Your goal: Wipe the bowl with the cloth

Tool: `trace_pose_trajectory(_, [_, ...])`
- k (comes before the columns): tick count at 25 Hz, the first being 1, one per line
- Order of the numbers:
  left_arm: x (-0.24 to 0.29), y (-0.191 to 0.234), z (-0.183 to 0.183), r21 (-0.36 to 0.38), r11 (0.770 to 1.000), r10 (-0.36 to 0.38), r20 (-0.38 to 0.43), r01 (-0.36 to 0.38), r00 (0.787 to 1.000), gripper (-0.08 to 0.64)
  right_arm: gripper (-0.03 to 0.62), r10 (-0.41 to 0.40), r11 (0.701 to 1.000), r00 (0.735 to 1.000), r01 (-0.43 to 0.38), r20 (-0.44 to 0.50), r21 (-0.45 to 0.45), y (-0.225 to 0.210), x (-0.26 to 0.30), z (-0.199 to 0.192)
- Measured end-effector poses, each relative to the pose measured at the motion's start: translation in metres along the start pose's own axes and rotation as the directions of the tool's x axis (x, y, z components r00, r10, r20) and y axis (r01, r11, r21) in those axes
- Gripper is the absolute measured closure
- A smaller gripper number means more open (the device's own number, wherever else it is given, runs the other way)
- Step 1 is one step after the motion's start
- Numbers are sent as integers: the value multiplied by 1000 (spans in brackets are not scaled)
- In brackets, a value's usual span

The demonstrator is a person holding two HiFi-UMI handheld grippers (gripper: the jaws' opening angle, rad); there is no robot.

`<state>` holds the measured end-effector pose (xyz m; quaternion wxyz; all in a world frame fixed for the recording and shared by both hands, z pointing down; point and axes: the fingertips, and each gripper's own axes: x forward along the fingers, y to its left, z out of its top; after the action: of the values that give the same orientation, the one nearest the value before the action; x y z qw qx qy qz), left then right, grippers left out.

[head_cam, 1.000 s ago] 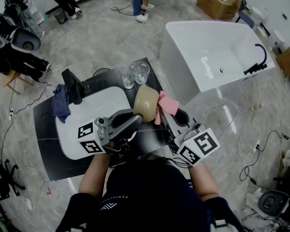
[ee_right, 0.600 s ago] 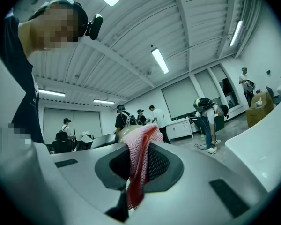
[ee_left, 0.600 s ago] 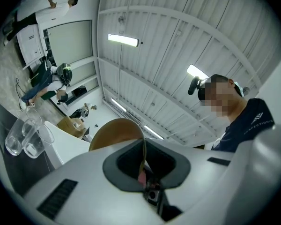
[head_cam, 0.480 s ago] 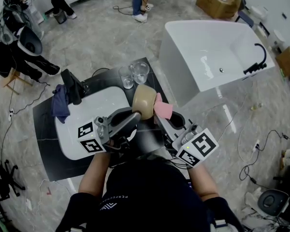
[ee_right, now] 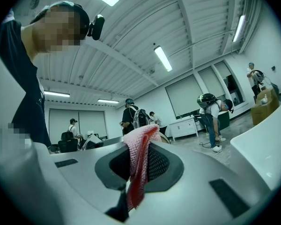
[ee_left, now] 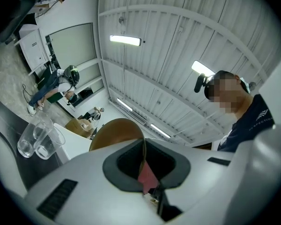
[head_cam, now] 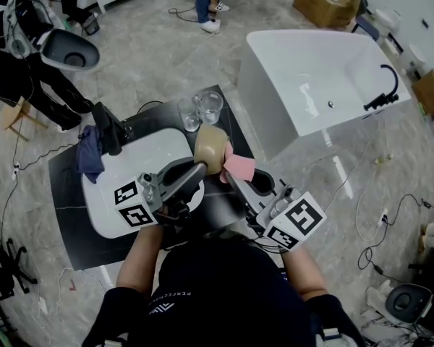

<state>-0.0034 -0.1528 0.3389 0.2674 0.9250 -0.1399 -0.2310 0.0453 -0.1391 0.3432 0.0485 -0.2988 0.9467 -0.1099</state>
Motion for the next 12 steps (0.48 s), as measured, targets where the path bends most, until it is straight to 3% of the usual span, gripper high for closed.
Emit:
trace_pose_trajectory(7, [-4,7,2,4,996,84,-2,-84,996,540,549,6,1000,1000,-6,-9,-3,6,-2,1])
trace_pose_trajectory(12, [-7,20,-2,64,981,185,-43,-182,982,540,549,3,1000,1000,-3,-10,-5,5,-1,0])
